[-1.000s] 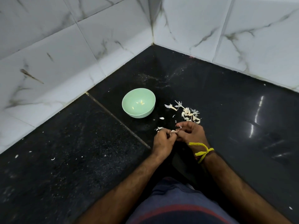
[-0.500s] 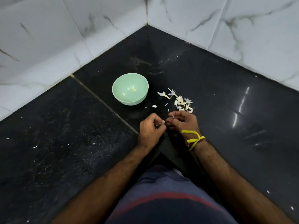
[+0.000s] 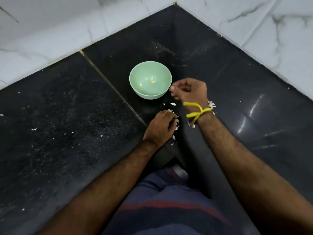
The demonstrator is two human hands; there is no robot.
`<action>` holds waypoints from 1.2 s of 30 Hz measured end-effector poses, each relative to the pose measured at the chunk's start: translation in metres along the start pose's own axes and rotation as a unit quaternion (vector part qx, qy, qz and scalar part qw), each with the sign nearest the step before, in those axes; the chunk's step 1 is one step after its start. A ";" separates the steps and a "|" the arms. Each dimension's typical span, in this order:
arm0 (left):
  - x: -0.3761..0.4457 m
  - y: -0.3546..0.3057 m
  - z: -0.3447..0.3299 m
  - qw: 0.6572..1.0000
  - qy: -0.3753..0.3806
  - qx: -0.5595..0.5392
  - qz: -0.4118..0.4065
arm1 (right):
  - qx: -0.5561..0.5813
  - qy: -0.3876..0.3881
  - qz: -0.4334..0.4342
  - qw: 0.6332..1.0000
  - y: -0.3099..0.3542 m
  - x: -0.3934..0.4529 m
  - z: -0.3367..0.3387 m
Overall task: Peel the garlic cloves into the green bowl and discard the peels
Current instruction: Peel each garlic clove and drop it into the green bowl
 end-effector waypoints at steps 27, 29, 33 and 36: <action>0.000 0.001 0.004 0.998 0.031 -0.008 0.045 | 0.109 -0.158 -0.078 0.978 -0.072 -0.041 0.093; 0.000 0.000 0.006 0.998 0.025 -0.014 0.053 | 0.116 -0.183 -0.093 0.972 -0.084 -0.046 0.111; 0.002 -0.022 -0.001 0.999 0.036 0.006 0.010 | 0.127 -0.222 -0.120 0.959 -0.108 -0.056 0.134; 0.000 -0.030 -0.015 0.996 0.071 0.034 -0.043 | 0.130 -0.252 -0.133 0.950 -0.117 -0.065 0.146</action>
Point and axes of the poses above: each hand's wrist, its own x-axis towards the middle knuckle, its own z-axis out of the back of the hand, y = z × x, the point moved 10 cm from there along x, towards the middle knuckle, and after that the axes turned 3 degrees about -y, right-handed, at the moved point
